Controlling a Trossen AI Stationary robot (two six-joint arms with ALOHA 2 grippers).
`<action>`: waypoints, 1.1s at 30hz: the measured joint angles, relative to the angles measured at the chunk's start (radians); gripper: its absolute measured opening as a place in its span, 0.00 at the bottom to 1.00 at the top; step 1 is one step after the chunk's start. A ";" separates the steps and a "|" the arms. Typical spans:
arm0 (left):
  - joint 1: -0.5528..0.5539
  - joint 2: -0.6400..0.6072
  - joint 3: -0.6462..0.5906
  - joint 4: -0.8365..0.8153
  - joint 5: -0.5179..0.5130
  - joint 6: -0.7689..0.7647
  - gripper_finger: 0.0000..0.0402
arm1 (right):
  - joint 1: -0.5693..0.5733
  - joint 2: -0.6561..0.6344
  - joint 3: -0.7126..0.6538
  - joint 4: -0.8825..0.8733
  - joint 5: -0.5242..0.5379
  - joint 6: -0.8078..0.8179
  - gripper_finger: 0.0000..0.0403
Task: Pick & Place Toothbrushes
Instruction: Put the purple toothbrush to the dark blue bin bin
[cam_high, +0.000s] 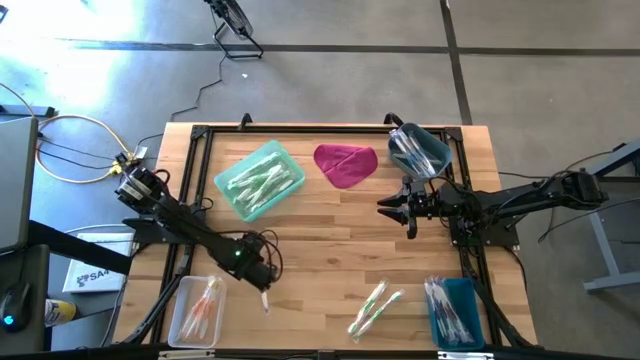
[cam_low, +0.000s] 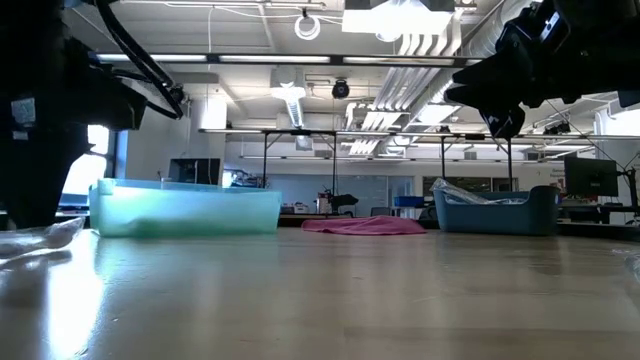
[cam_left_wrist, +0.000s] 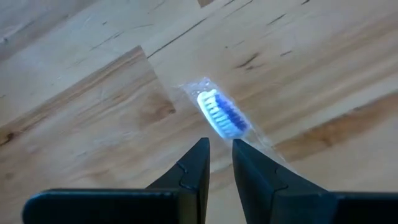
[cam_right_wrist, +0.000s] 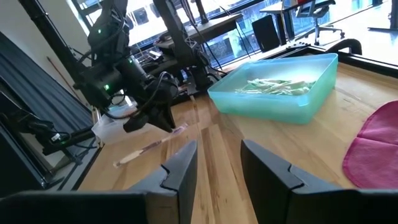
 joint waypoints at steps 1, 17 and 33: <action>0.001 0.008 0.000 0.000 -0.004 0.000 0.16 | 0.000 0.000 0.000 0.000 0.000 0.006 0.29; 0.020 0.061 0.001 0.217 -0.154 0.243 0.16 | 0.000 0.000 0.000 0.000 -0.002 0.009 0.29; 0.064 0.061 0.030 0.333 -0.213 0.547 0.16 | 0.000 0.000 0.000 0.000 0.001 0.009 0.29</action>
